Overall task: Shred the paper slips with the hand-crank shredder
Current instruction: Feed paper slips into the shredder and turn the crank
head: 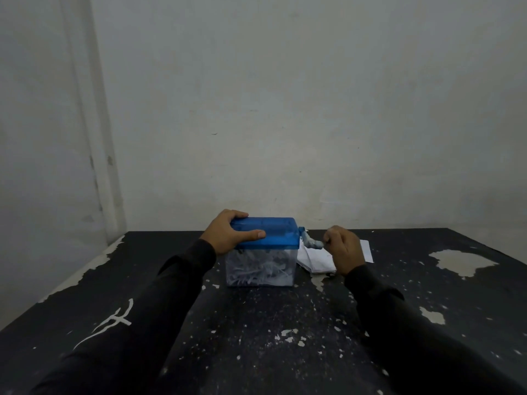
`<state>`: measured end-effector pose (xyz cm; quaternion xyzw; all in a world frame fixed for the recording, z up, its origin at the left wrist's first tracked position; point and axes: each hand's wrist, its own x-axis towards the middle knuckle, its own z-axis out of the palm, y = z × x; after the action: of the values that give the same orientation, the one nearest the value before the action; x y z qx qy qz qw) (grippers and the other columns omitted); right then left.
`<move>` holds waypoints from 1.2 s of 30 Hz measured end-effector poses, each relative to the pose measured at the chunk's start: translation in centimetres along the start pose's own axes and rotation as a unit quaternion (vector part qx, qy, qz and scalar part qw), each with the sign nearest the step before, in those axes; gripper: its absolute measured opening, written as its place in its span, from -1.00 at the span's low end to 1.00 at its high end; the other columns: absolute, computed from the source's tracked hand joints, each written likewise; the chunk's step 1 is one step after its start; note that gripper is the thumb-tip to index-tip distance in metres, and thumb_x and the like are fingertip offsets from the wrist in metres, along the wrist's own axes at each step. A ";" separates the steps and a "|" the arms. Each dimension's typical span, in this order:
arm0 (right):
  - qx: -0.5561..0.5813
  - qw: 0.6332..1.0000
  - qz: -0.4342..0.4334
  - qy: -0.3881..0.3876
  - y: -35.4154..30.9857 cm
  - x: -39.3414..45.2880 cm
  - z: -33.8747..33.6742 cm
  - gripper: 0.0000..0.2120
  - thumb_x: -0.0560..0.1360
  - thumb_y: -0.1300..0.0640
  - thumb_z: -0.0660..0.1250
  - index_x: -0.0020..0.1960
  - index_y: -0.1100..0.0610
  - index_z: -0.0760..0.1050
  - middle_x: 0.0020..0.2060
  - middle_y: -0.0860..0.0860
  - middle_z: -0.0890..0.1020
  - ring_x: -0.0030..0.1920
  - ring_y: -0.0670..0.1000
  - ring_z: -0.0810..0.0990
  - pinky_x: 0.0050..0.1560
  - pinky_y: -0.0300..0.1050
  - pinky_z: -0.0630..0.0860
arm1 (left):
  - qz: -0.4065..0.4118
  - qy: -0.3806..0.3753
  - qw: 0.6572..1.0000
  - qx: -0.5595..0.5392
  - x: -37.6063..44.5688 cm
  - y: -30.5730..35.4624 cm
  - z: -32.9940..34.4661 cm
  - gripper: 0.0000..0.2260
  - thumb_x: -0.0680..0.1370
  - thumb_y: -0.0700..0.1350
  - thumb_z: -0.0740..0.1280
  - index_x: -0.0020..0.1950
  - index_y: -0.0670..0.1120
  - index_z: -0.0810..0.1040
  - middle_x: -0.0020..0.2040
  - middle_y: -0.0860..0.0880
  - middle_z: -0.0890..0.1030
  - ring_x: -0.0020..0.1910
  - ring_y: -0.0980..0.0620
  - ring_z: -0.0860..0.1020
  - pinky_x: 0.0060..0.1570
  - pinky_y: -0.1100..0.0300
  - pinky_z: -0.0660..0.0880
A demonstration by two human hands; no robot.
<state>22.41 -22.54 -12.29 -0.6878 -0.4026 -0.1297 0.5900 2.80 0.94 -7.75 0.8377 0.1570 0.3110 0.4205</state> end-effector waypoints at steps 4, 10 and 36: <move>-0.204 0.972 0.119 0.003 5.1 0.9 -2.6 -0.93 0.52 0.15 0.32 -0.07 0.07 0.59 -0.16 0.06 0.68 -0.15 0.08 0.59 -0.04 0.01 0.54 | -0.001 0.001 1.000 -0.007 0.0 -0.1 0.1 -0.23 0.25 0.25 0.63 0.35 -0.04 0.52 0.24 0.03 0.52 0.13 0.11 0.56 0.01 0.32 0.54; -0.406 0.867 0.253 -0.137 8.8 1.0 -5.6 -0.53 0.67 -0.02 0.19 0.56 0.02 0.30 0.52 0.09 0.37 0.53 0.17 0.26 0.52 0.18 0.20 | -0.002 -0.001 1.000 -0.006 0.1 -0.1 0.2 -0.22 0.26 0.25 0.63 0.37 -0.05 0.51 0.25 0.02 0.52 0.14 0.13 0.56 -0.06 0.40 0.53; -0.093 0.993 0.025 0.075 2.5 1.5 -3.8 -0.85 0.58 0.16 0.41 0.09 0.17 0.69 -0.08 0.07 0.73 -0.11 0.02 0.66 -0.03 -0.10 0.55 | -0.009 -0.053 0.997 0.062 -0.1 1.2 -0.6 -0.11 0.24 0.42 0.54 0.43 -0.03 0.47 0.32 0.03 0.49 0.21 0.06 0.53 0.13 0.24 0.48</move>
<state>26.23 -25.37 -12.07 -0.7379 -0.3262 -0.2029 0.5550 2.29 0.53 -6.56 0.8759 0.1611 0.2518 0.3787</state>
